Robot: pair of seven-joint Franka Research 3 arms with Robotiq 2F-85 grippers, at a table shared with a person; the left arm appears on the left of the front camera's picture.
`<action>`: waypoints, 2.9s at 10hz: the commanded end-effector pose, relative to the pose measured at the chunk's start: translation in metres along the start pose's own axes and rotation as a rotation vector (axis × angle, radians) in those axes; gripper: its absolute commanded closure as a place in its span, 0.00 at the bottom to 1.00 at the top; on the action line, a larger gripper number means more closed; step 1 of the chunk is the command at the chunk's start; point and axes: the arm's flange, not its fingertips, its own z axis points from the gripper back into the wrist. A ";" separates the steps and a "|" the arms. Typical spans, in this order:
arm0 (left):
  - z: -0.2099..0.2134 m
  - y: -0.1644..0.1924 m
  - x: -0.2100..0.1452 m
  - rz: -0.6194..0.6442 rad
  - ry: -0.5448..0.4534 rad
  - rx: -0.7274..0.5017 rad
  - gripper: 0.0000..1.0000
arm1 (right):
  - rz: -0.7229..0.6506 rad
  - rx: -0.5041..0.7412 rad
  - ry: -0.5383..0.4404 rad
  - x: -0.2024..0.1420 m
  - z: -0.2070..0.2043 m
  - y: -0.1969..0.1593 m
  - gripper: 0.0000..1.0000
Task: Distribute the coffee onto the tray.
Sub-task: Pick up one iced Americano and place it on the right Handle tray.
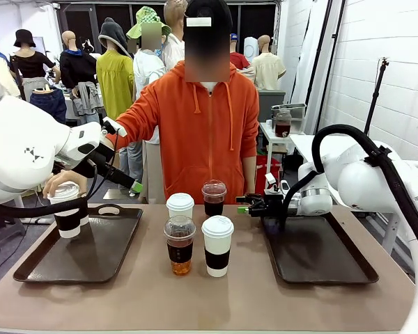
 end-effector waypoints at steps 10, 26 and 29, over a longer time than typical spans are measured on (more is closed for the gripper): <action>0.000 0.001 -0.001 0.003 -0.001 -0.006 0.00 | -0.011 0.000 -0.006 0.000 -0.046 -0.029 0.00; 0.000 0.001 -0.001 0.003 -0.001 -0.006 0.00 | -0.084 0.132 0.104 -0.008 -0.117 -0.047 0.00; 0.000 0.001 -0.001 0.003 -0.001 -0.006 0.00 | -0.087 0.153 0.127 -0.013 -0.130 -0.046 0.00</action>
